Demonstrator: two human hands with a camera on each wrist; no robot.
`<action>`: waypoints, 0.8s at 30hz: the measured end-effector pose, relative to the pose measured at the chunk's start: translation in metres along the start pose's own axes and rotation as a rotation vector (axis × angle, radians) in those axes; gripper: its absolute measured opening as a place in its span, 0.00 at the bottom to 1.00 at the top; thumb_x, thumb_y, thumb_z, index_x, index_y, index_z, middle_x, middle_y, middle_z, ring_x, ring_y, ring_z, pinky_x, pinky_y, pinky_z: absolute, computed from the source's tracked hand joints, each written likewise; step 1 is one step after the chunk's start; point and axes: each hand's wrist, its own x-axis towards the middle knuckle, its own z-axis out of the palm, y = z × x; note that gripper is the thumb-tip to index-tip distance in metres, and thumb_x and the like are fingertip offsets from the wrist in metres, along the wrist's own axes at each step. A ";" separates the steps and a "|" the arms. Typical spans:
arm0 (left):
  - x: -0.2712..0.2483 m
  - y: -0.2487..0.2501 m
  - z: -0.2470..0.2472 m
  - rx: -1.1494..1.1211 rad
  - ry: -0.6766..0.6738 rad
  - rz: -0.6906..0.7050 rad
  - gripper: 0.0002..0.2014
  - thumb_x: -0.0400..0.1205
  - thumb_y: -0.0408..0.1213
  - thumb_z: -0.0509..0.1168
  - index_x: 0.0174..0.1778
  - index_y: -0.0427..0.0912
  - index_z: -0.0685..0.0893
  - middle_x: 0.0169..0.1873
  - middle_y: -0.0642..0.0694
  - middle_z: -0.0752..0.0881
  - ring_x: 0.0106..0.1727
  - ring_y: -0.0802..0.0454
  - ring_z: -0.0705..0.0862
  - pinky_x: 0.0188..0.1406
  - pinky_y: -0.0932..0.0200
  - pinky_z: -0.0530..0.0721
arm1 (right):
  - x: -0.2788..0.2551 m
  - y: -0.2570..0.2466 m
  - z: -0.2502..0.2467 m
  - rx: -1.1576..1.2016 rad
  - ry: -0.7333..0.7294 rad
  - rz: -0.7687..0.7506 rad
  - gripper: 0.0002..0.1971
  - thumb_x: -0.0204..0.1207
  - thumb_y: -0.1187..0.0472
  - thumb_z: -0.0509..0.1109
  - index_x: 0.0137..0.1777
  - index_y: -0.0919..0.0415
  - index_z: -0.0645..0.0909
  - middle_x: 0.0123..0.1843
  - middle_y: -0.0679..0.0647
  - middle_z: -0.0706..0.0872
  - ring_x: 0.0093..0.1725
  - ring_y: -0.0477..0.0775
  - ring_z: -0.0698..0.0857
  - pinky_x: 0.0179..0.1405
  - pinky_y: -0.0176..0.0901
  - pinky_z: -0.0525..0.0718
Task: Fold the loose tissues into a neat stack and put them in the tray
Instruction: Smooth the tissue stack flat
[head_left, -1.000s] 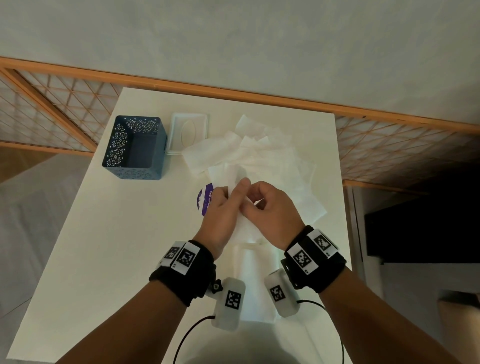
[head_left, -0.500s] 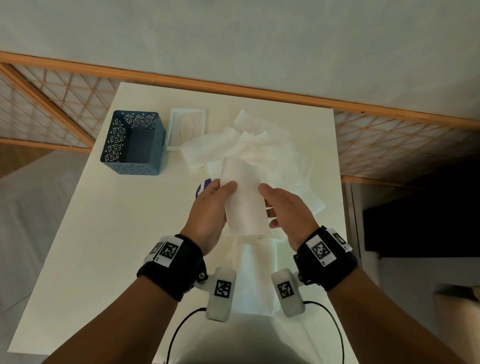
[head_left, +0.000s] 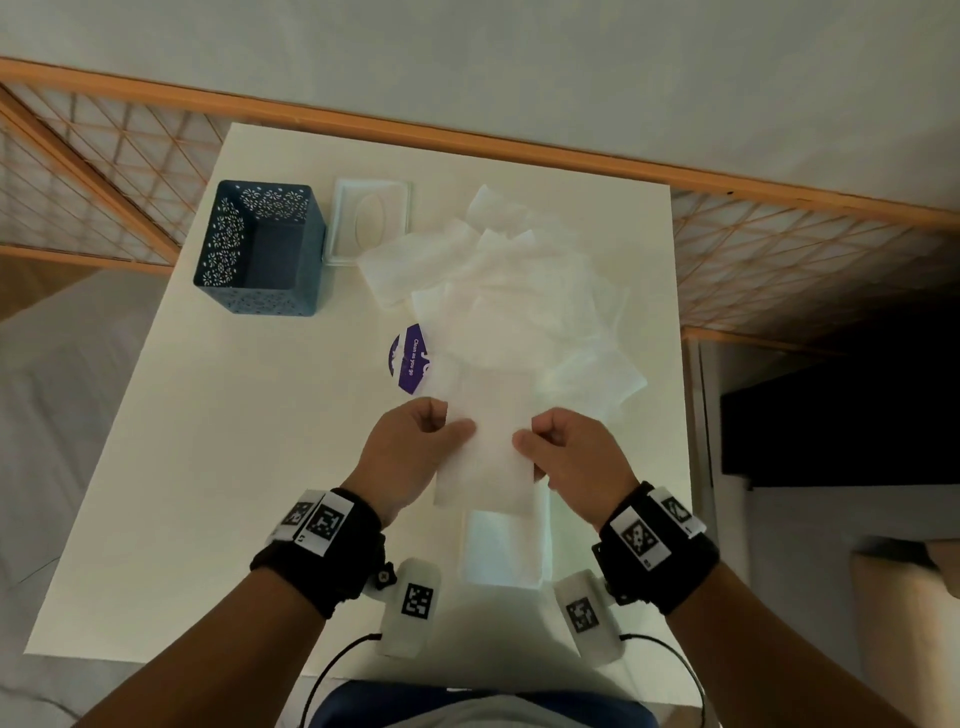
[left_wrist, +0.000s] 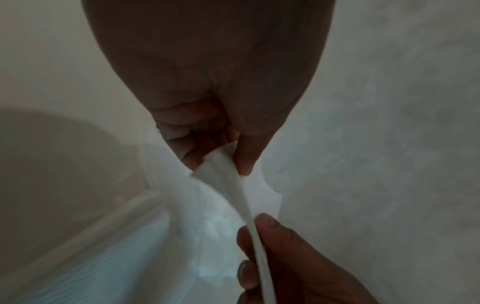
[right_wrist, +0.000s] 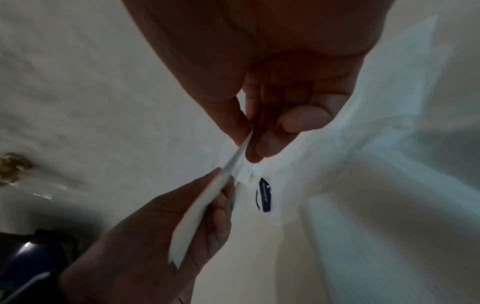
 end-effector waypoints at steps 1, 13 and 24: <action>-0.003 -0.007 0.002 0.050 0.001 -0.007 0.08 0.83 0.39 0.77 0.45 0.37 0.89 0.41 0.41 0.94 0.38 0.52 0.88 0.43 0.56 0.85 | -0.007 0.008 0.002 -0.016 -0.008 0.015 0.08 0.83 0.59 0.75 0.44 0.63 0.85 0.38 0.56 0.92 0.32 0.46 0.89 0.29 0.29 0.79; -0.014 -0.079 0.023 0.323 0.054 -0.145 0.13 0.77 0.47 0.82 0.36 0.43 0.89 0.28 0.51 0.87 0.32 0.52 0.83 0.39 0.52 0.83 | -0.024 0.080 0.021 -0.207 0.105 0.169 0.06 0.81 0.54 0.76 0.46 0.54 0.86 0.42 0.46 0.90 0.44 0.49 0.88 0.47 0.43 0.85; -0.014 -0.075 0.023 0.421 0.114 -0.165 0.22 0.77 0.56 0.80 0.32 0.45 0.78 0.27 0.54 0.80 0.30 0.54 0.77 0.34 0.57 0.75 | -0.016 0.081 0.009 -0.297 0.168 0.210 0.14 0.77 0.43 0.78 0.46 0.51 0.80 0.41 0.47 0.86 0.40 0.49 0.85 0.37 0.41 0.80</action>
